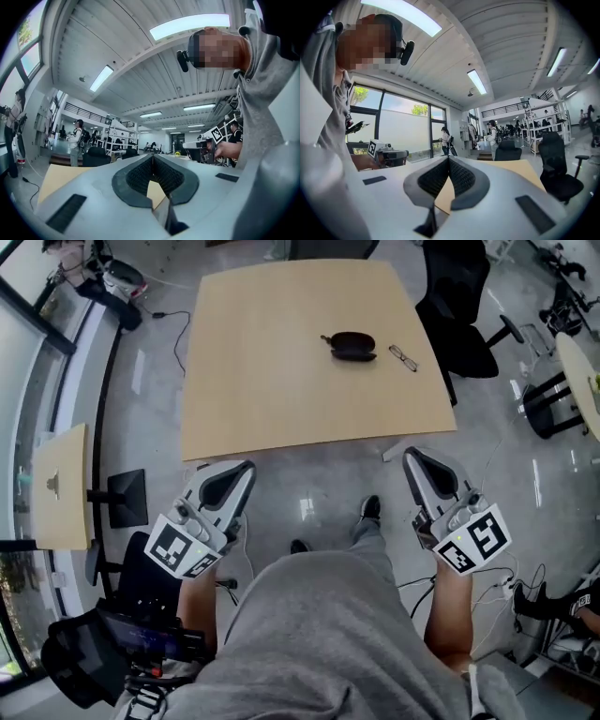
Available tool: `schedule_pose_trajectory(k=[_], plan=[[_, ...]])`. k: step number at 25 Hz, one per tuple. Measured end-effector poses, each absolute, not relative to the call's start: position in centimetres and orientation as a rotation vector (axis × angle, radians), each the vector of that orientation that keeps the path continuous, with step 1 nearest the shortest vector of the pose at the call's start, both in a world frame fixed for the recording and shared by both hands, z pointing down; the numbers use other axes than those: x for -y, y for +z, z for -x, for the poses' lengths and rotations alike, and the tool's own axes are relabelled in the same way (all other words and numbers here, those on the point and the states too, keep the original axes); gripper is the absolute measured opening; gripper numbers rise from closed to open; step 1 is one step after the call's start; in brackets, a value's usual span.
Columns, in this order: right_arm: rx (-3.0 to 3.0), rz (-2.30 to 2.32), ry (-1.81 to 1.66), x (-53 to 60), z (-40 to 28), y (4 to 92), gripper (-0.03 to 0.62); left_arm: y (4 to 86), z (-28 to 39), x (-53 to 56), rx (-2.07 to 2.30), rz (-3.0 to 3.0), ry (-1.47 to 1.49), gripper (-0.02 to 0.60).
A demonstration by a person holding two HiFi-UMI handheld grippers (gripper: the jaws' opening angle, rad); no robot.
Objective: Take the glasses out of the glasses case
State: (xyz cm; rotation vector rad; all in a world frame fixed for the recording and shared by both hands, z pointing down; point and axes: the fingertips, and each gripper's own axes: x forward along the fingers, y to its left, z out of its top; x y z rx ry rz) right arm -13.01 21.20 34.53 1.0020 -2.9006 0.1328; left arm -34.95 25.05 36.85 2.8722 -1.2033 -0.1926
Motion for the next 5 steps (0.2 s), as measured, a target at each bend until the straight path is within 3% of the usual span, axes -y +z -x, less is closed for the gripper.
schedule_pose_trajectory(k=[5], plan=[[2.899,-0.974,0.196,-18.8,10.1,34.2,0.008,35.7,32.0,-23.1,1.216,-2.854,-0.152,0.006]])
